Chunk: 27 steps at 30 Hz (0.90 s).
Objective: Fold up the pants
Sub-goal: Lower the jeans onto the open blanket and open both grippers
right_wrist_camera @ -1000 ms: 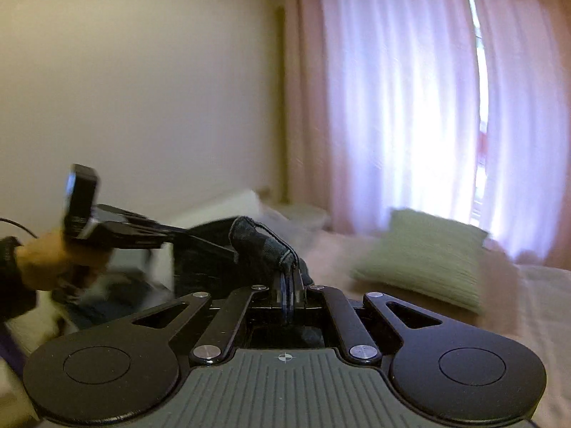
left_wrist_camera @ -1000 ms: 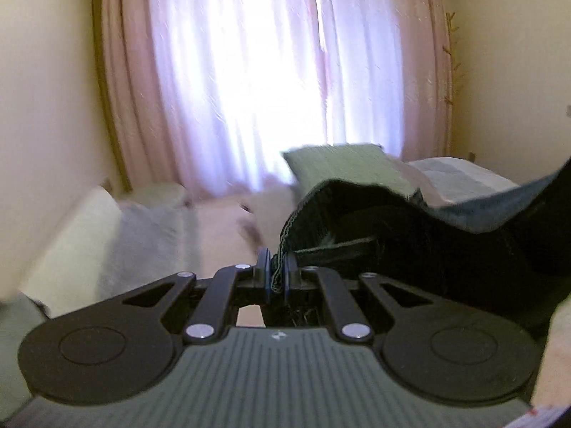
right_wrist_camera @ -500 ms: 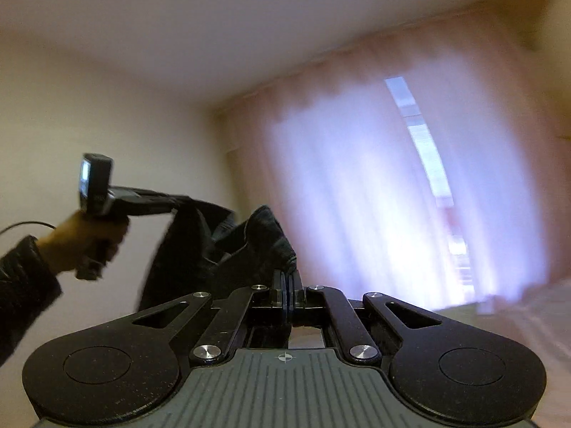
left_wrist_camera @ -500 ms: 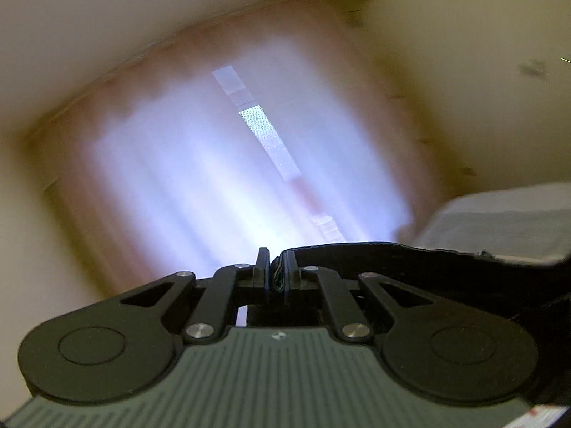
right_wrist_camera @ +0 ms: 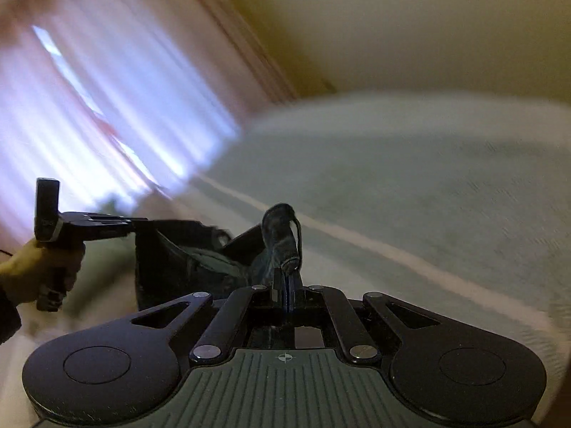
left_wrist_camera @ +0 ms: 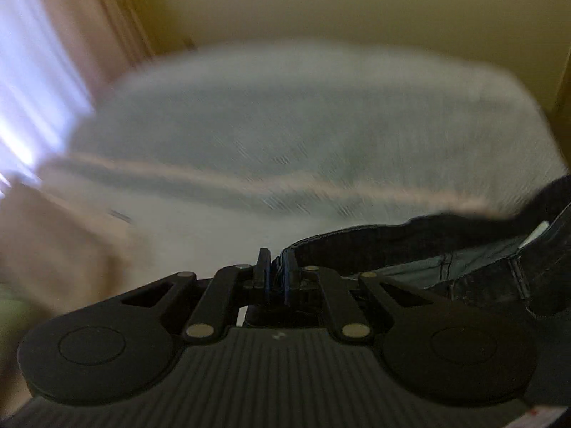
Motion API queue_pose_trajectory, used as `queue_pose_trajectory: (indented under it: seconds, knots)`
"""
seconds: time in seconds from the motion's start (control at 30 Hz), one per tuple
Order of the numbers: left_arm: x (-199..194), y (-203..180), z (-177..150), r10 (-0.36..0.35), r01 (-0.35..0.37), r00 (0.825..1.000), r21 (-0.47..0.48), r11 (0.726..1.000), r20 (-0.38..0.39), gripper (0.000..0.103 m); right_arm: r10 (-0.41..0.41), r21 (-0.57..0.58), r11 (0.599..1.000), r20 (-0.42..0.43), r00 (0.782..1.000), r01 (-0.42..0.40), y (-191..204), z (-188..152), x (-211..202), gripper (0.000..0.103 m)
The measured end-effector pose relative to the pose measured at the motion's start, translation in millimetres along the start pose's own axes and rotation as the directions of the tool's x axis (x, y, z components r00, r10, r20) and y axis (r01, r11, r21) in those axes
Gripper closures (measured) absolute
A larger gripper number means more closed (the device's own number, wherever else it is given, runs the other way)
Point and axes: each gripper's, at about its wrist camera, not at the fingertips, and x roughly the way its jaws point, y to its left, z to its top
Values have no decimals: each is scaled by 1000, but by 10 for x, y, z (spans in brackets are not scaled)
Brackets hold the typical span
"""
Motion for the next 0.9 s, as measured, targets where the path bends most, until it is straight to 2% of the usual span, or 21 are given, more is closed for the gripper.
queue_pose_trajectory:
  seconds: [0.03,0.1,0.13,0.17,0.2,0.3,0.37,0.43,0.47,0.53,0.57,0.67,0.7,0.73,0.77,0.8,0.9]
  knots:
    - [363,-144,53,-22,22,999,-12,1000,-29,99,-16,26,1000,-39,999,17,-227,-19,166,103]
    - [768,-179,53,-27,25,998,-34,999,-61,99,-33,72,997,-97,995,41,-655,-65,450,103]
    - [797,-220,34,-26,24,997,-42,999,-68,99,-28,105,994,-115,993,40,-833,-42,549,103]
    - [847,-167,98,-28,24,997,-49,999,-73,99,-17,127,991,-125,992,33,-945,123,620,103]
    - [807,-96,144,-25,21,997,-53,998,-76,100,1,139,990,-130,992,17,-986,177,665,103]
    - [561,18,566,-32,32,999,-36,999,-7,103,52,175,984,-133,990,-28,-1084,487,723,103]
    - [462,17,1045,-36,36,998,19,999,48,103,78,180,982,-132,988,-53,-1061,770,744,103]
    - [440,12,1382,-50,45,997,70,997,66,103,68,176,983,-112,991,-48,-1086,920,816,103]
    - [434,12,1469,-52,45,996,92,995,70,103,32,170,985,-86,996,-17,-1129,1003,741,103]
    - [475,53,1510,-63,57,996,94,994,62,103,-19,199,980,-66,998,32,-1362,1141,730,103]
    - [552,79,1443,-68,64,996,88,994,48,97,-44,213,975,-68,997,58,-1460,1180,740,103]
    - [656,213,1011,-95,96,995,49,994,-30,88,-87,182,978,-108,990,106,-1637,1199,762,103]
    - [738,267,809,-96,98,993,34,995,-62,87,-83,180,978,-122,989,105,-1657,1170,782,86]
    - [804,322,599,-97,99,991,13,995,-94,82,-71,175,980,-136,988,95,-1668,1113,807,74]
    - [879,383,381,-98,97,987,-14,995,-126,74,-62,162,983,-147,987,86,-1638,1054,826,38]
    - [933,447,172,-101,96,984,-40,995,-148,72,-49,138,988,-151,987,70,-1597,969,826,26]
    - [1117,599,-349,-142,118,970,-127,985,-198,67,28,65,998,-206,978,-15,-1458,719,1000,26]
